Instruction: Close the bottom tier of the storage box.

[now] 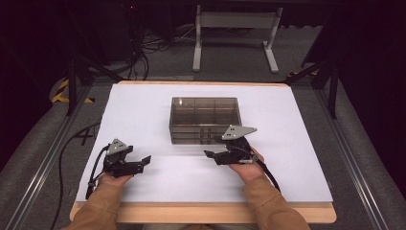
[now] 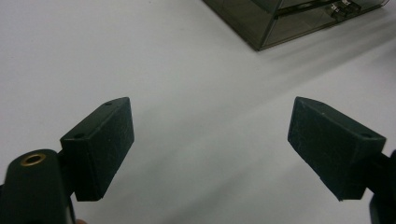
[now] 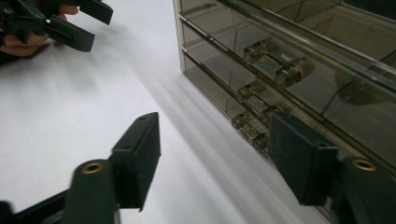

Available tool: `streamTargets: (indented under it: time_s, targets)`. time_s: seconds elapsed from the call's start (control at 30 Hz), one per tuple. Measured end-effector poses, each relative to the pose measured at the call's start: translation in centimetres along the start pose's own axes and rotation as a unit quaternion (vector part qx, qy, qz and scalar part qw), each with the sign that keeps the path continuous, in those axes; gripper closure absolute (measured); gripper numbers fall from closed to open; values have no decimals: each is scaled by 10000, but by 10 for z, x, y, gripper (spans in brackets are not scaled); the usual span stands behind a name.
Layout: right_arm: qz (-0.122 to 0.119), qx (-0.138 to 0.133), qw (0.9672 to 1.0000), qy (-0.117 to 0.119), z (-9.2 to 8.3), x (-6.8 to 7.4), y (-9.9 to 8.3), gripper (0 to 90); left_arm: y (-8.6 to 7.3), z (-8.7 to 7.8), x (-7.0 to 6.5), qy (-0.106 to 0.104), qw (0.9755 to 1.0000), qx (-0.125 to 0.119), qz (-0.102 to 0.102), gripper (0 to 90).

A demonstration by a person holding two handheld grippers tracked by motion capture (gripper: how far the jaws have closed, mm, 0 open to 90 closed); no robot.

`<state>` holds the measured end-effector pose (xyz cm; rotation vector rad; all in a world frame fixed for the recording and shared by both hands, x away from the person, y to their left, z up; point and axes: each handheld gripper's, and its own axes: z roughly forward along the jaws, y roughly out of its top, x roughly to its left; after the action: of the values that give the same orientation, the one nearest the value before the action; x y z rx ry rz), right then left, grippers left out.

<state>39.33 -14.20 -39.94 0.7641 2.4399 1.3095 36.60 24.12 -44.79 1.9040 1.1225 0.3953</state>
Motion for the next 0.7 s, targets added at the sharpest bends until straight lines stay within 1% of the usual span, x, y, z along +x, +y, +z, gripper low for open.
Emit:
streamTargets:
  time_s: [0.13,0.2,0.27,0.3,0.37,0.47,0.5,0.53,0.57,0.63,0.7]
  targets:
    - [54,19,10000,-38,-7,-4,-1,197,2,1,0,-2,10000,34,-5,153]
    - [56,29,9999,-122,-10,-7,-2,159,3,1,0,-1,10000,31,6,153]
    - [99,39,9997,-220,-16,-11,-4,140,3,1,0,11,10000,38,9,152]
    - [99,39,9997,-220,-16,-11,-4,140,3,1,0,11,10000,38,9,153]
    - [161,16,9994,-317,-24,-18,-6,90,4,2,1,27,10000,19,-1,152]
    - [201,51,9987,-461,-30,-23,-8,56,4,2,3,35,10000,11,-50,152]
    - [230,31,9985,-492,-32,-26,-9,37,4,2,3,35,10000,11,-50,153]
    - [230,31,9985,-492,-32,-26,-9,37,4,2,3,37,10000,9,-59,153]
    - [287,47,9981,-548,-35,-31,-12,8,5,2,4,42,10000,10,-69,153]
    - [306,75,9981,-538,-37,-33,-13,25,5,2,4,65,9999,-3,-78,153]
    - [375,102,9980,-506,-41,-36,-15,21,5,2,5,67,9999,-2,-103,153]
